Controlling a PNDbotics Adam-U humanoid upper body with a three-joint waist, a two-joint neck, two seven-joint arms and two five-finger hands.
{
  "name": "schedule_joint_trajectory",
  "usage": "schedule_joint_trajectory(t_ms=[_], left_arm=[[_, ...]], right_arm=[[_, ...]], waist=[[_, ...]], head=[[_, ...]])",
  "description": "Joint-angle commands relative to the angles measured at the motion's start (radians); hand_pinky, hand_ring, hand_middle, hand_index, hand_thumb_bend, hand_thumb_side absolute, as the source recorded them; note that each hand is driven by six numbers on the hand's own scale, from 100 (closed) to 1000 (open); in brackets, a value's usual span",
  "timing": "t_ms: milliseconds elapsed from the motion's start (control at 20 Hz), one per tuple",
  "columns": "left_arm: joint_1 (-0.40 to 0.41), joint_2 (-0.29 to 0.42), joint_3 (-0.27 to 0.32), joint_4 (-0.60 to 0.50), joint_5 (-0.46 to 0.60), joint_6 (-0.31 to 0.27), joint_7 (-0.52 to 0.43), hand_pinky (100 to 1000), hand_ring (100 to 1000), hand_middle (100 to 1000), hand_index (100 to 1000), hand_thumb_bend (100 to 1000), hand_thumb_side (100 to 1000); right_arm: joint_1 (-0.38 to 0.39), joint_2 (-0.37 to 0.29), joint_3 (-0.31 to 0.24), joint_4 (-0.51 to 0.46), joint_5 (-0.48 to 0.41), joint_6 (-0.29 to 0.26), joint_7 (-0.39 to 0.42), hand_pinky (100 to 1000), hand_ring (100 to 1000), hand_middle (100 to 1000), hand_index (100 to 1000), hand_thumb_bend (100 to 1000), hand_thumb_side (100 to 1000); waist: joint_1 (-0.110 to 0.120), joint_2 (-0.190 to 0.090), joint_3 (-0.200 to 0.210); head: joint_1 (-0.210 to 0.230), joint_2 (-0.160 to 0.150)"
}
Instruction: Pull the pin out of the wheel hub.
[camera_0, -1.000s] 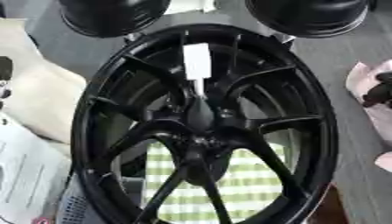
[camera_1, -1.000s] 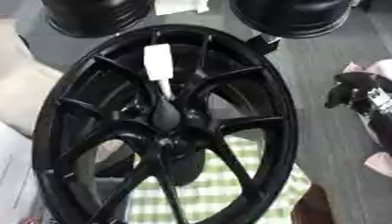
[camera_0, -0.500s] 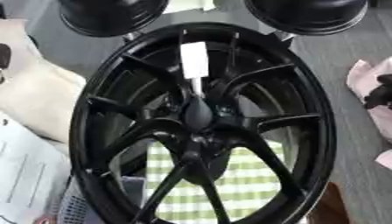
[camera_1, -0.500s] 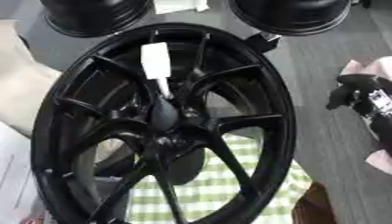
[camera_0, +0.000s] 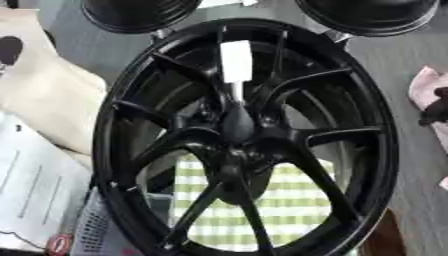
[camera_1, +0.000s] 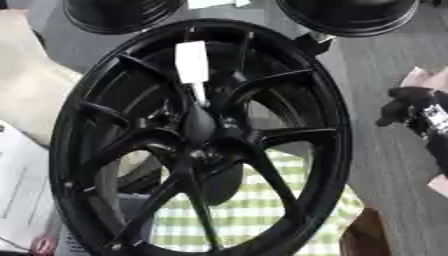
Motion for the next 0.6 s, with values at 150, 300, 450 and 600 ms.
schedule_joint_trajectory(t_ms=[150, 300, 450, 600], left_arm=[[-0.049, 0.227, -0.047, -0.014, -0.015, 0.064, -0.133, 698, 659, 473, 654, 750, 476], [-0.088, 0.316, -0.083, -0.011, -0.019, 0.109, -0.238, 711, 667, 487, 666, 733, 471], [-0.136, 0.383, -0.118, -0.014, -0.043, 0.14, -0.353, 732, 683, 514, 689, 706, 476], [-0.206, 0.413, -0.158, -0.021, -0.104, 0.156, -0.452, 743, 690, 527, 699, 695, 483]], right_arm=[[0.008, -0.025, -0.013, -0.023, 0.012, -0.005, -0.003, 829, 592, 590, 757, 100, 704], [0.011, -0.026, -0.011, -0.022, 0.016, -0.007, -0.002, 829, 592, 590, 757, 100, 706], [0.013, -0.028, -0.01, -0.019, 0.02, -0.008, -0.001, 829, 591, 590, 757, 100, 709], [0.009, -0.035, -0.007, -0.01, 0.023, -0.003, 0.0, 828, 591, 589, 756, 100, 711]], waist=[[-0.001, -0.026, 0.0], [-0.003, -0.025, -0.002], [-0.001, -0.023, -0.004], [0.002, -0.025, -0.006]], head=[[-0.003, 0.005], [-0.006, 0.004], [-0.017, 0.002], [-0.027, 0.009]])
